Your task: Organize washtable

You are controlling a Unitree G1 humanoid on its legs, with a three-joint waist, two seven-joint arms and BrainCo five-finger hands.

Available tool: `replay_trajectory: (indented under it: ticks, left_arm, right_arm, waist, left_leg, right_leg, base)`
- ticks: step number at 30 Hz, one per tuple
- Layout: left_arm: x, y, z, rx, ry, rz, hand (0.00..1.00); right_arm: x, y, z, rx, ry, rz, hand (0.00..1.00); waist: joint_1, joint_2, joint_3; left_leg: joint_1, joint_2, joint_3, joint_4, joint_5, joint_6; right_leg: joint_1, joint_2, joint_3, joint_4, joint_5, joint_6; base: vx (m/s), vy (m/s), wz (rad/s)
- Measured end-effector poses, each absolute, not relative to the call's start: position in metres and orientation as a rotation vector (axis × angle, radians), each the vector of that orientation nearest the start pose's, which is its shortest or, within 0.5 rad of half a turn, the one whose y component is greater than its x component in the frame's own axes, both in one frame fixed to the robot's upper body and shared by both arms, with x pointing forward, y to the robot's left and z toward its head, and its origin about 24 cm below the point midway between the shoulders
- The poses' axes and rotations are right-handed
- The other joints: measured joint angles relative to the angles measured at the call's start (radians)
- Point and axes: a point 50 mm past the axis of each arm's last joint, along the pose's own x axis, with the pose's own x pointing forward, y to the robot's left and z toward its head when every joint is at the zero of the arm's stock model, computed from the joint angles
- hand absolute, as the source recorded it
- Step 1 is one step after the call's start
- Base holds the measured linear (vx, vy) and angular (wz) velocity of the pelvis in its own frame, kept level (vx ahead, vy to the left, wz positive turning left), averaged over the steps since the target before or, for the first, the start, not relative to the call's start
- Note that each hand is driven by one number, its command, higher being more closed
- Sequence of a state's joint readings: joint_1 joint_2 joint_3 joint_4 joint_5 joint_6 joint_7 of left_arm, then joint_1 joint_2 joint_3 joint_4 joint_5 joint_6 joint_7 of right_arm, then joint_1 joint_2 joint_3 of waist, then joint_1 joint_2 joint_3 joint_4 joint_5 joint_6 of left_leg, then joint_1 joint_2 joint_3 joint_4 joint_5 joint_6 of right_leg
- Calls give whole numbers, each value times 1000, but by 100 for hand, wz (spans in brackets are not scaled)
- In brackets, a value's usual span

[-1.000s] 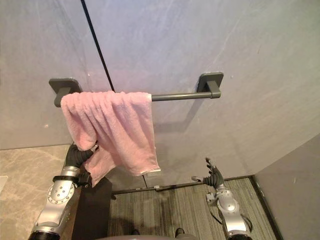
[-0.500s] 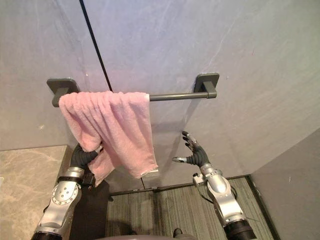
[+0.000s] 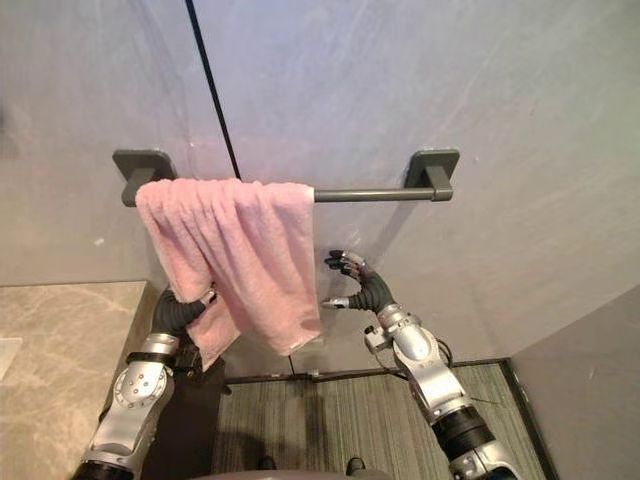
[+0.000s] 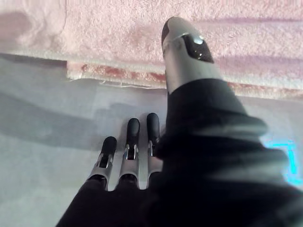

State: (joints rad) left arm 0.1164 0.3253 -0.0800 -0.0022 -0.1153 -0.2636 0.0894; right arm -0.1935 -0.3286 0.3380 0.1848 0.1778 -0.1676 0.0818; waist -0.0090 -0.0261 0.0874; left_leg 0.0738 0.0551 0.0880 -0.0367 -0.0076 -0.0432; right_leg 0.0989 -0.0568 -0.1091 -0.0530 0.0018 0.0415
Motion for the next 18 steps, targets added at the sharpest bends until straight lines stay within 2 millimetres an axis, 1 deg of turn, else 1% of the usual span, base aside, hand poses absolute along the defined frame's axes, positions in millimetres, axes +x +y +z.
replay_trajectory:
  ticks: [3,5,6,12,18]
  left_arm:
    - [228,197,48,189,-144,1,100]
    - [229,197,49,188,-148,-2,100]
    - [229,196,49,187,-151,-4,100]
    - [231,195,51,177,-163,-8,100]
    - [233,188,52,173,-169,-33,100]
  right_arm:
    - [280,-119,54,-187,-103,439,0]
    - [282,-117,53,-188,-98,445,0]
    - [284,-116,51,-189,-89,444,100]
    - [288,-100,55,-180,-101,487,100]
    - [294,-92,59,-184,-106,512,100]
  waist:
    - [9,-1,0]
    - [17,-1,-1]
    - [23,-3,-2]
    - [24,-16,-10]
    - [26,-20,-12]
  left_leg:
    - [-1,2,-2,-1,2,-2]
    - [-1,3,-2,-2,3,-3]
    - [-3,3,-4,-2,4,-3]
    - [-14,3,-7,-16,16,-2]
    - [-13,3,-7,-16,16,-1]
  right_leg:
    - [0,2,-1,0,0,0]
    - [-1,3,-1,0,0,0]
    - [-2,3,-2,0,0,0]
    - [-18,3,-6,2,0,0]
    - [-18,3,-6,4,0,-1]
  base:
    - [-34,-17,3]
    - [0,0,0]
    - [-25,-10,4]
    - [-7,-4,1]
    - [0,0,0]
